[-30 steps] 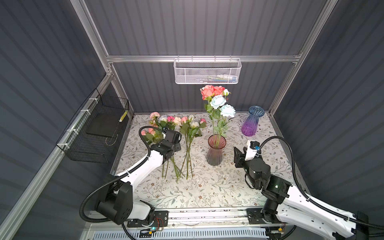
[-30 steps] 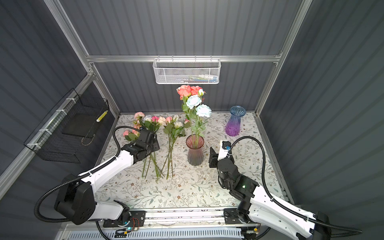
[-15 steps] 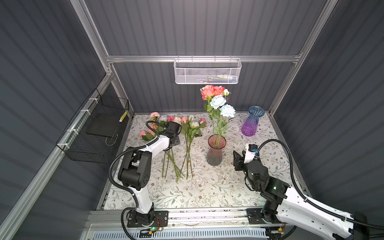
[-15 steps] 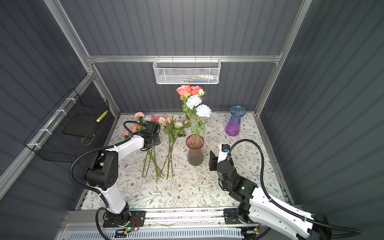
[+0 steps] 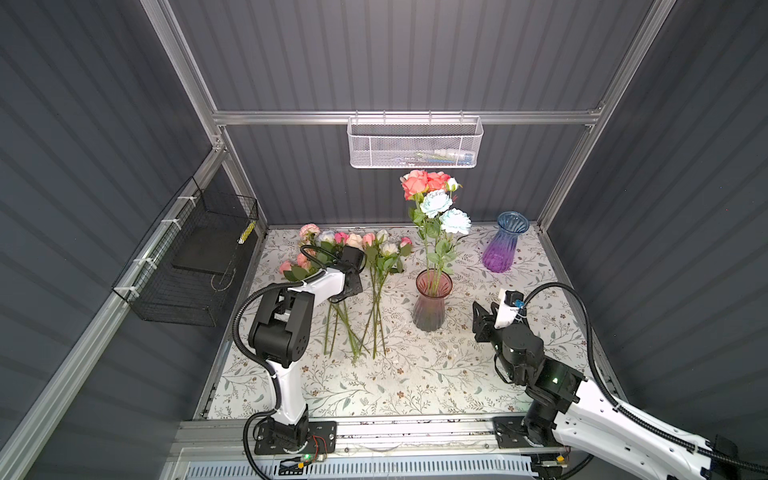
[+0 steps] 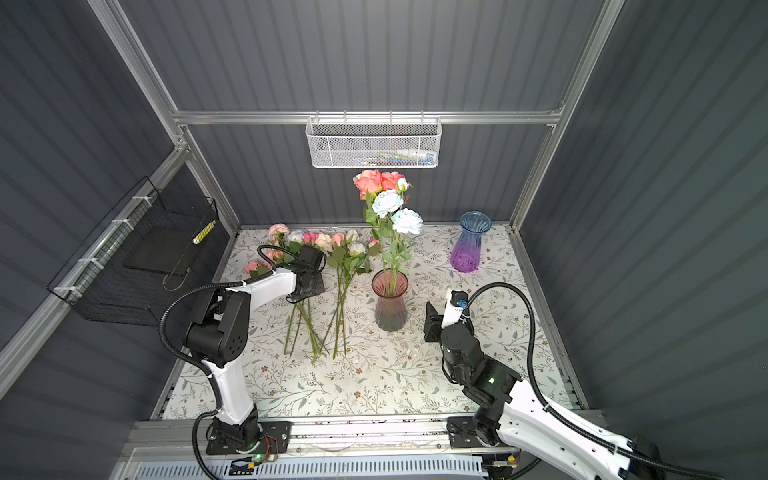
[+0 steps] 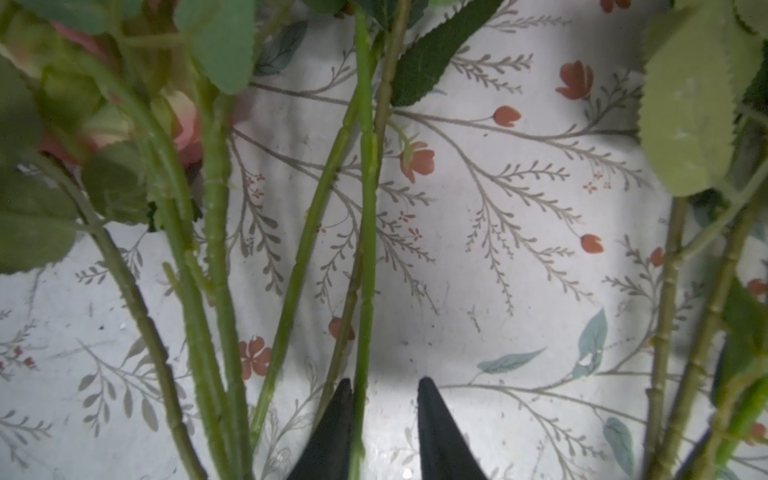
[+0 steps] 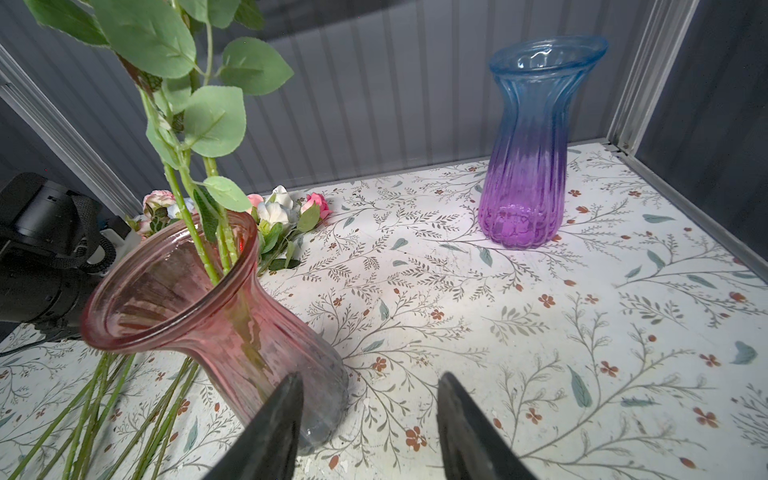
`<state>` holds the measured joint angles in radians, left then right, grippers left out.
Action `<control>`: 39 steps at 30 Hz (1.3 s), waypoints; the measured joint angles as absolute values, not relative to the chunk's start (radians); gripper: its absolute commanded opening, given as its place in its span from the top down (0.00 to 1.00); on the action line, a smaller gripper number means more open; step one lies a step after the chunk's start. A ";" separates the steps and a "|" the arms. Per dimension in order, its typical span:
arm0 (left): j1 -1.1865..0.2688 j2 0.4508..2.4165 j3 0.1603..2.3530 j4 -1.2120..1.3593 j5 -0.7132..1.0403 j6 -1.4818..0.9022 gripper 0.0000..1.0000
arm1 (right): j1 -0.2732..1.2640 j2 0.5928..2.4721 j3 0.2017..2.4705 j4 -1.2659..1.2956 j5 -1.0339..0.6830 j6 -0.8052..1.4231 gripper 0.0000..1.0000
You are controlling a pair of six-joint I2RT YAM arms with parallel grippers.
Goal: Arrange the flowers into the vase
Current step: 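Close the left gripper on a white rose stem in the pile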
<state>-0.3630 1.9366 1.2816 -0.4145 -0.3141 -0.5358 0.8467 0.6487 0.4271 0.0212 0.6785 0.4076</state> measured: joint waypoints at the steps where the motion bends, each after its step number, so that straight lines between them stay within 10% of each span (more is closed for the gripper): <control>1: -0.363 1.941 1.282 -0.412 -0.311 -0.536 0.75 | 0.846 0.649 0.427 0.022 0.678 0.408 0.46; 11: -0.363 1.951 1.281 -0.411 -0.307 -0.535 0.70 | 0.844 0.649 0.426 0.021 0.677 0.409 0.46; 29: -0.363 1.952 1.259 -0.343 -0.213 -0.530 0.99 | 0.844 0.622 0.426 0.000 0.677 0.412 0.46; 39: -0.363 1.809 1.260 -0.280 -0.114 -0.519 1.00 | 0.844 0.614 0.426 -0.004 0.676 0.412 0.46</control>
